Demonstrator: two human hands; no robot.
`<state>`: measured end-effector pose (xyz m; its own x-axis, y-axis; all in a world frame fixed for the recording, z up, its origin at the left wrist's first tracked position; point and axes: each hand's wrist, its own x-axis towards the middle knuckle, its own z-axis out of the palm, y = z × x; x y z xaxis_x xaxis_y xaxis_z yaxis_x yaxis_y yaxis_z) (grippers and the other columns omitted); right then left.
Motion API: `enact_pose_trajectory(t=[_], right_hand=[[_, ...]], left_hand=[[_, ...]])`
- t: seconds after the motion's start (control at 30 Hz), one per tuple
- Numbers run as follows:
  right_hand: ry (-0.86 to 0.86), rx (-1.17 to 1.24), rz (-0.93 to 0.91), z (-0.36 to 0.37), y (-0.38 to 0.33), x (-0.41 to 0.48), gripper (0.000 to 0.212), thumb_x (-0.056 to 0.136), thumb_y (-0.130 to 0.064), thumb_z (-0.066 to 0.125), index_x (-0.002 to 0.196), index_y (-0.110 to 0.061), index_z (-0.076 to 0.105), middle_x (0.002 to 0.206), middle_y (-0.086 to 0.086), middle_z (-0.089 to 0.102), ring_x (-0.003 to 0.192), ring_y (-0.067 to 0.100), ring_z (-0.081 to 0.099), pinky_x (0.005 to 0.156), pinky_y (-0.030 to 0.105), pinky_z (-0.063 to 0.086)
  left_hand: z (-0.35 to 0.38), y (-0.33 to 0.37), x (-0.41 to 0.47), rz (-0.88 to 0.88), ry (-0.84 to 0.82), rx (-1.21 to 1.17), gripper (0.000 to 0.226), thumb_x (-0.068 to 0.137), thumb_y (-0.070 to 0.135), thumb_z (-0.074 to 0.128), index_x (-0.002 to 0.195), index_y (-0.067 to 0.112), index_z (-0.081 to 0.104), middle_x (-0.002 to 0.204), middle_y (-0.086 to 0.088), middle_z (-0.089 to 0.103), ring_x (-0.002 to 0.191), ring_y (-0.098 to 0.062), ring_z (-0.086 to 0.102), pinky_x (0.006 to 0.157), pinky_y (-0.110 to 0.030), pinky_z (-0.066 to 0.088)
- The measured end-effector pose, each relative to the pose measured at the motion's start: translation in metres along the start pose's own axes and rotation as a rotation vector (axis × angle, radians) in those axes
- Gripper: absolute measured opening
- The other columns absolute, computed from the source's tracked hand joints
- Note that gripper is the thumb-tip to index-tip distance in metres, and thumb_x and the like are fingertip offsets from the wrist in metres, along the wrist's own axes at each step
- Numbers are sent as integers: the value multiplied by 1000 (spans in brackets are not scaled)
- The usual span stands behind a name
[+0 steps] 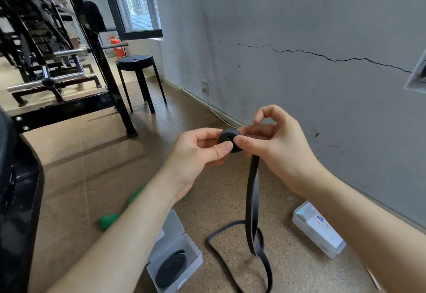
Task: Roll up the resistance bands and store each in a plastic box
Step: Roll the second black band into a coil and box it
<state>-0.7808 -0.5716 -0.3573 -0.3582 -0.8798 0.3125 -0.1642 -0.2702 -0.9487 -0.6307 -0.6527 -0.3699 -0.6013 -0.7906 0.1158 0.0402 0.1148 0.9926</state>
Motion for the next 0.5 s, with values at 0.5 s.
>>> enact_pose_trajectory(t=[0.5], right_hand=[[-303, -616, -48, -6, 2, 1, 50, 74, -23, 84, 108, -31, 49, 95, -10, 73, 85, 2, 67, 81, 25, 54]], left_hand=[[-11, 13, 1, 229, 145, 674, 25, 74, 15, 80, 95, 28, 76, 79, 11, 73, 77, -8, 68, 78, -32, 56]])
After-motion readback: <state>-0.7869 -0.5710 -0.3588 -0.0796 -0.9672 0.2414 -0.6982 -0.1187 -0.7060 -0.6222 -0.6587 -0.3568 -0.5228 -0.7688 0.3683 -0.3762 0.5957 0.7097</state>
